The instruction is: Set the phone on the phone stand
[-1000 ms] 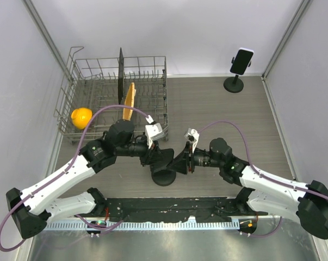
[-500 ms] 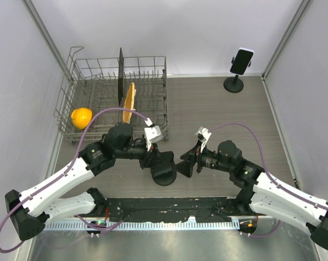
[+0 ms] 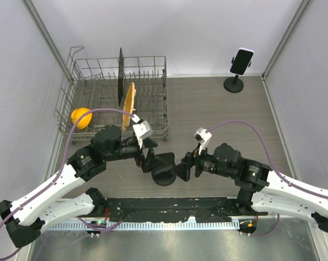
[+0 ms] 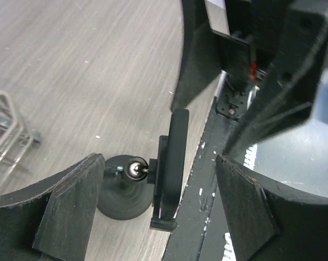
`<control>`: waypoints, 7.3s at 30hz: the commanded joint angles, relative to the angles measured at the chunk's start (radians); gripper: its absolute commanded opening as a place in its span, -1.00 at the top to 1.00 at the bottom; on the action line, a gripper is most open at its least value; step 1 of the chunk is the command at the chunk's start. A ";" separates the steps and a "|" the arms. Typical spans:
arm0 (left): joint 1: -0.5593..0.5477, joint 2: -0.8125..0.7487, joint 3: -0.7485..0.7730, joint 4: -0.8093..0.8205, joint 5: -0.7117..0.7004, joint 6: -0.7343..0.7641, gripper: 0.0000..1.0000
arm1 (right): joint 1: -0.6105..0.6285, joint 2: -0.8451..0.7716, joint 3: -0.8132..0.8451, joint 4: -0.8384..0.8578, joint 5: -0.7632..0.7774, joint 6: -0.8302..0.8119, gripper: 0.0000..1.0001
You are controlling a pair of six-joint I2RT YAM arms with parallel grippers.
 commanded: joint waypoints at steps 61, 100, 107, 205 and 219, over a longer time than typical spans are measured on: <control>0.007 -0.344 -0.105 0.061 -0.613 0.016 -0.84 | 0.547 0.850 0.850 -0.916 1.162 0.855 -0.74; 0.007 -0.344 -0.105 0.061 -0.582 0.015 -0.83 | 0.535 0.792 0.779 -0.818 1.280 0.601 0.99; 0.007 -0.340 -0.105 0.061 -0.585 0.015 -0.84 | 0.516 0.694 0.854 -0.950 1.360 0.587 0.99; 0.082 -0.291 -0.119 0.106 -0.481 -0.008 -0.82 | -0.775 0.845 0.985 -0.107 0.357 -0.240 -0.75; 0.082 -0.409 -0.136 0.173 -0.481 -0.049 -0.85 | -0.760 -0.131 0.386 -0.299 0.233 -0.171 -0.89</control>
